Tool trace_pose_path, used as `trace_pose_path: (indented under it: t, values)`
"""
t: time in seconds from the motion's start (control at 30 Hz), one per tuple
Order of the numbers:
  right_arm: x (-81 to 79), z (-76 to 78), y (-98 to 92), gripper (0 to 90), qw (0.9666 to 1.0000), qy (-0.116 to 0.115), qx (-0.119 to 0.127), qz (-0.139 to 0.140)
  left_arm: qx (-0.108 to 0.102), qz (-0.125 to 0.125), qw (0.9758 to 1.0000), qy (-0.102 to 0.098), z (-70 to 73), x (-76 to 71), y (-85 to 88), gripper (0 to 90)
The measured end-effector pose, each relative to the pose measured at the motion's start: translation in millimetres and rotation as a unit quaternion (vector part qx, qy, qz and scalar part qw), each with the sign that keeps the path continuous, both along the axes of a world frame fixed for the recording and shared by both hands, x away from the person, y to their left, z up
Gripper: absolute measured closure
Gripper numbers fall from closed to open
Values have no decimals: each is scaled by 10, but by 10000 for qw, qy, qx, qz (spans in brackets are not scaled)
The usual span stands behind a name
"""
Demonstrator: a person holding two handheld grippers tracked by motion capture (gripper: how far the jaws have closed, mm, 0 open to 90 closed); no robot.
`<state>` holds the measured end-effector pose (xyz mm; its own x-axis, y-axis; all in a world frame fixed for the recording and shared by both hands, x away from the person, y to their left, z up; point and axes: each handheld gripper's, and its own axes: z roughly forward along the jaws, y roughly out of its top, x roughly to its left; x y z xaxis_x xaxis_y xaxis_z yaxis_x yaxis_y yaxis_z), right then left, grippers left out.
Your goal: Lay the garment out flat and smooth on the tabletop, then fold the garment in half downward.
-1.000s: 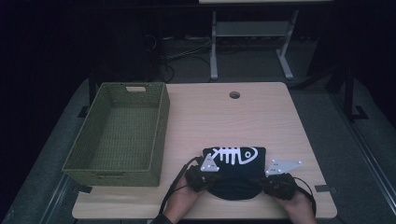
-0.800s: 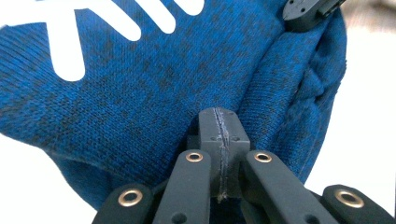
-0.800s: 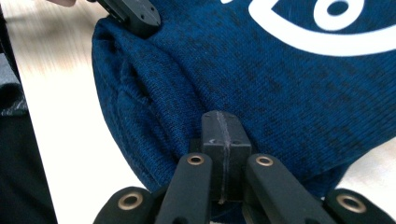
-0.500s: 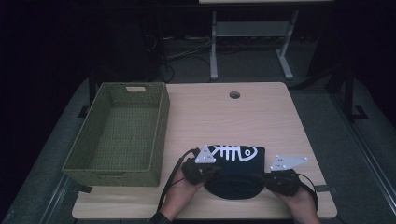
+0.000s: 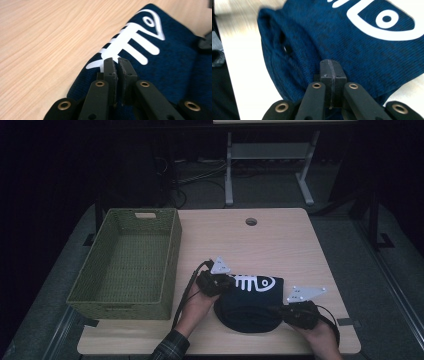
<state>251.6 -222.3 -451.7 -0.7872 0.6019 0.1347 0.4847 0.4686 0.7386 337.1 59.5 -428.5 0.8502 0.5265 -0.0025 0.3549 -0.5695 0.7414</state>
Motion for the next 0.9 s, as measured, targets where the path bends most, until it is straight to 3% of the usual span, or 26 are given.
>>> trace_pose_path:
  t: [0.3,0.47,0.63,0.9]
  values:
    - [0,-59,15,900,10000,69,-63,9,368,82,9991,181,-235,186,-89,850]
    - [10,-72,15,900,10000,54,-65,36,381,113,9991,175,-265,191,-109,852]
    - [13,-57,11,899,10000,7,-35,50,240,195,9992,252,-233,195,-67,805]
    - [7,32,-82,624,9995,-121,267,-152,-125,341,9985,401,-109,174,39,566]
